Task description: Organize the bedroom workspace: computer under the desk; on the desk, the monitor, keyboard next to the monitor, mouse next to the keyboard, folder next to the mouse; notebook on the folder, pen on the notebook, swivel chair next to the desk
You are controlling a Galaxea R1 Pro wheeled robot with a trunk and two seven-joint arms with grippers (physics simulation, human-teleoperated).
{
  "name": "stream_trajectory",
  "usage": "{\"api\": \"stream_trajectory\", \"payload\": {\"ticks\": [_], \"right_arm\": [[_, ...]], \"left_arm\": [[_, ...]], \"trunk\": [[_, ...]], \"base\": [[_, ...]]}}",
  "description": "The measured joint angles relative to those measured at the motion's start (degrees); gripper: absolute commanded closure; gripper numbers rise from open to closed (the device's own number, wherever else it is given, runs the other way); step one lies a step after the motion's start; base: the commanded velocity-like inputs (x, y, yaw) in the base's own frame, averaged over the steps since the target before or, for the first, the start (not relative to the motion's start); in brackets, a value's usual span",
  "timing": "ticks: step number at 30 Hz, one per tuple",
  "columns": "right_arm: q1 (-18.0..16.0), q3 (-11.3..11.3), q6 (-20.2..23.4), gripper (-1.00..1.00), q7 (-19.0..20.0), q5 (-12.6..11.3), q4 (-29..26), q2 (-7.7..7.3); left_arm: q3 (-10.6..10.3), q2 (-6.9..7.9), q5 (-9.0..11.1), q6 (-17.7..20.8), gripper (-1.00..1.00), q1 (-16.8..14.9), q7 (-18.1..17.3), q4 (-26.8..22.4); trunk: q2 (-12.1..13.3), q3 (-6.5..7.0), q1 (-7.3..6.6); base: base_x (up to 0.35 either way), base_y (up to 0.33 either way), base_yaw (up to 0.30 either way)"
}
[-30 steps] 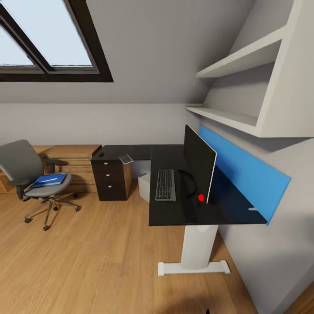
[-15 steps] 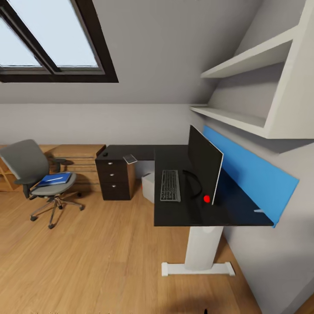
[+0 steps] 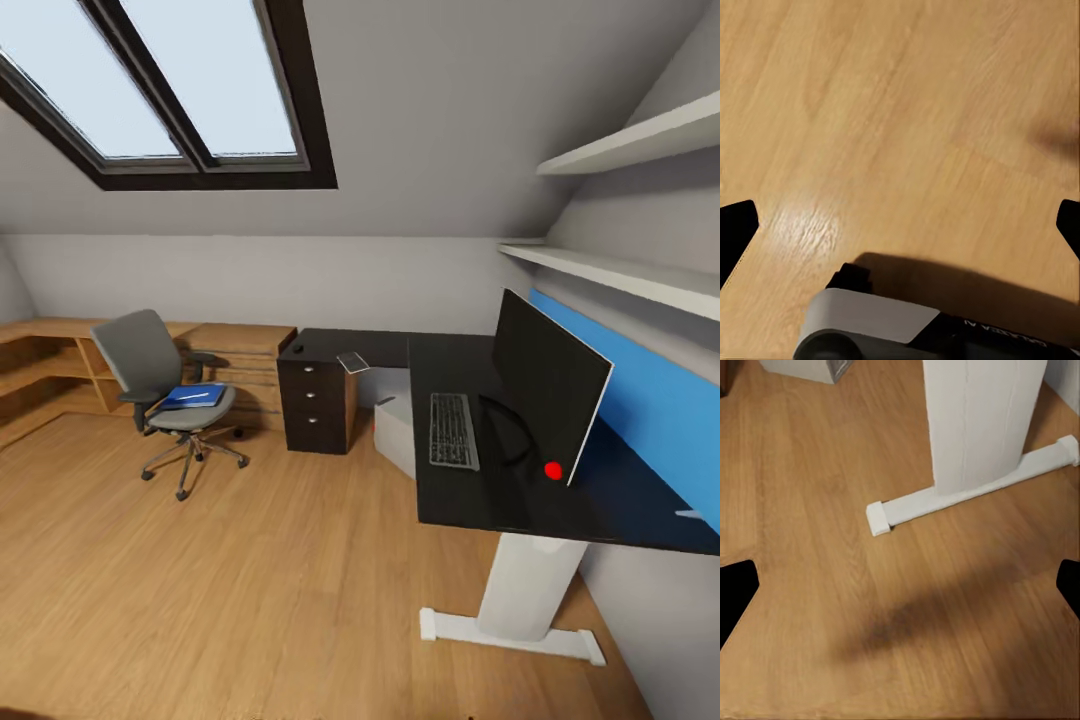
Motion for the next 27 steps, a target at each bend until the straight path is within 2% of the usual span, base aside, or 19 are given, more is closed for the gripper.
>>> {"api": "stream_trajectory", "payload": {"ticks": [4,5,6,13,20,23,27], "right_arm": [[0.0,0.0,0.0,-1.00,0.0,0.0,0.1,0.00],[0.0,0.0,0.0,-1.00,0.0,0.1,0.1,0.11],[0.0,0.0,0.0,-1.00,0.0,0.1,0.1,0.13],[0.0,0.1,0.0,-1.00,0.0,0.1,0.1,0.17],[0.0,0.1,0.0,-1.00,0.0,0.1,0.1,0.20],[0.0,0.1,-0.1,-1.00,0.0,0.7,0.1,0.16],[0.0,0.1,-0.2,-1.00,0.1,3.2,0.1,0.11]], "left_arm": [[0.0,-0.05,-0.2,-1.1,-1.00,0.0,-0.1,0.0],[-0.1,-0.06,-0.3,-4.0,-1.00,0.0,-0.1,0.0],[-0.2,-0.06,-0.2,-4.2,-1.00,0.0,-0.1,0.0],[-0.4,-0.06,-0.3,-5.0,-1.00,0.0,0.0,0.0],[-0.4,-0.06,-0.3,-5.0,-1.00,0.0,-0.1,0.0],[-0.5,-0.06,-0.3,-5.0,-1.00,0.0,-0.1,0.0],[-0.4,-0.07,-0.3,-5.0,-1.00,0.0,-0.1,0.0]], "trunk": [[0.0,-0.14,0.00],[0.0,-0.18,0.00],[0.0,-0.22,0.00],[0.0,-0.55,-0.01],[0.0,-1.00,0.00],[0.0,-1.11,-0.01],[0.0,-1.14,-0.03]], "base": [[0.000,0.143,0.263],[0.000,0.038,0.258],[0.000,0.067,0.258],[0.091,0.192,0.238],[0.022,0.037,0.182],[0.106,0.003,0.063],[0.262,0.001,0.018]]}}
